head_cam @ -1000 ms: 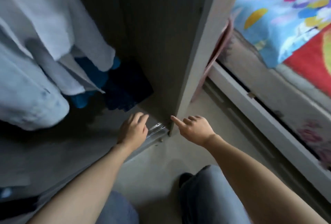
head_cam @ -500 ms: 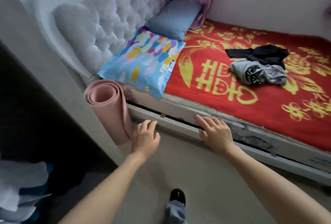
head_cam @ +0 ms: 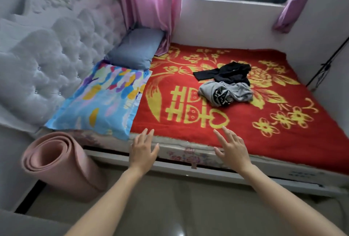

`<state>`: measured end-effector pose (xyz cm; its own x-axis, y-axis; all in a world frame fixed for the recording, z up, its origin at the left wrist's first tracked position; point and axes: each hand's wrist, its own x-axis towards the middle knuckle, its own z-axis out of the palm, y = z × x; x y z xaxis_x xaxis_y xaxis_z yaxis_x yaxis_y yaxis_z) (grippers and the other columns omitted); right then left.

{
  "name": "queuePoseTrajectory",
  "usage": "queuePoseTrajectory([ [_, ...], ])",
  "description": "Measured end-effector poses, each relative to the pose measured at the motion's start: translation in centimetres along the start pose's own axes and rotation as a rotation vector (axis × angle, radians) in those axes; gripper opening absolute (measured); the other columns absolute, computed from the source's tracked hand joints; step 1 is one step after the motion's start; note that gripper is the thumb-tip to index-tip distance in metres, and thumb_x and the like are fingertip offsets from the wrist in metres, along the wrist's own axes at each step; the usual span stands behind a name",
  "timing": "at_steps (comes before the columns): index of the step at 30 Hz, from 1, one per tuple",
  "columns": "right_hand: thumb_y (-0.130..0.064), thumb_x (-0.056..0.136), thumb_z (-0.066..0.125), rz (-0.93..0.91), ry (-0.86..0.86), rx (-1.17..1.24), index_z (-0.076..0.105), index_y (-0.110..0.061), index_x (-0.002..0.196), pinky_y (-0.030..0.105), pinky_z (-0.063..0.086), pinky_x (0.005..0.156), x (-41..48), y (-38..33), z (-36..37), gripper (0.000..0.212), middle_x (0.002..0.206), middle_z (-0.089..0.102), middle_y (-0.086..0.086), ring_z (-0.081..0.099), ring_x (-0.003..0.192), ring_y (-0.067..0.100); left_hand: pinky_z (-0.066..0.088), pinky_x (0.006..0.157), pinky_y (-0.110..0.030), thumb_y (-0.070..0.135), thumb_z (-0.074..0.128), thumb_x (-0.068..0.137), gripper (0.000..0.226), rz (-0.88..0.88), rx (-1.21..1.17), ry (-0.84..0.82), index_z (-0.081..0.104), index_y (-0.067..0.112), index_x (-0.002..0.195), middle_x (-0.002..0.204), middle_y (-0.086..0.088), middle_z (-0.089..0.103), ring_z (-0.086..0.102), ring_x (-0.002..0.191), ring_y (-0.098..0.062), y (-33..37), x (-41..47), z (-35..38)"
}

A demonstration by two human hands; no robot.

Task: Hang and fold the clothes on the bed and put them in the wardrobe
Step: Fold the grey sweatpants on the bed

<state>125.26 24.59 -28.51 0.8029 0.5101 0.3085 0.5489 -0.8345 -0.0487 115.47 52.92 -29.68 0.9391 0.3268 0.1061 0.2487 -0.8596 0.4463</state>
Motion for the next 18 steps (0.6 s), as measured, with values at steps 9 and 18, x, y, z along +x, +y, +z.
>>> queuePoseTrajectory([
  [9,-0.023,0.061,0.088,0.095,-0.066,0.004,0.064,-0.007,0.119,0.052,0.052,0.079,2.5,6.4,-0.2,0.064,0.124,0.058,0.026,0.061,0.107,0.042,0.022,0.111,-0.041,0.037,0.049,0.094,0.059,-0.059,0.044,-0.056,0.029,0.018,0.146,0.153,-0.007,0.025,0.022,0.139,-0.026,0.0,6.6,2.2],
  [18,-0.024,0.053,0.092,0.131,-0.167,-0.057,0.070,-0.008,0.110,0.048,0.056,0.072,11.0,12.0,3.2,0.062,0.115,0.063,0.024,0.066,0.098,0.038,0.026,0.108,-0.038,0.040,0.046,0.095,0.059,-0.044,0.021,-0.143,0.027,0.019,0.146,0.153,-0.004,0.025,0.022,0.139,-0.023,2.7,18.4,8.5],
])
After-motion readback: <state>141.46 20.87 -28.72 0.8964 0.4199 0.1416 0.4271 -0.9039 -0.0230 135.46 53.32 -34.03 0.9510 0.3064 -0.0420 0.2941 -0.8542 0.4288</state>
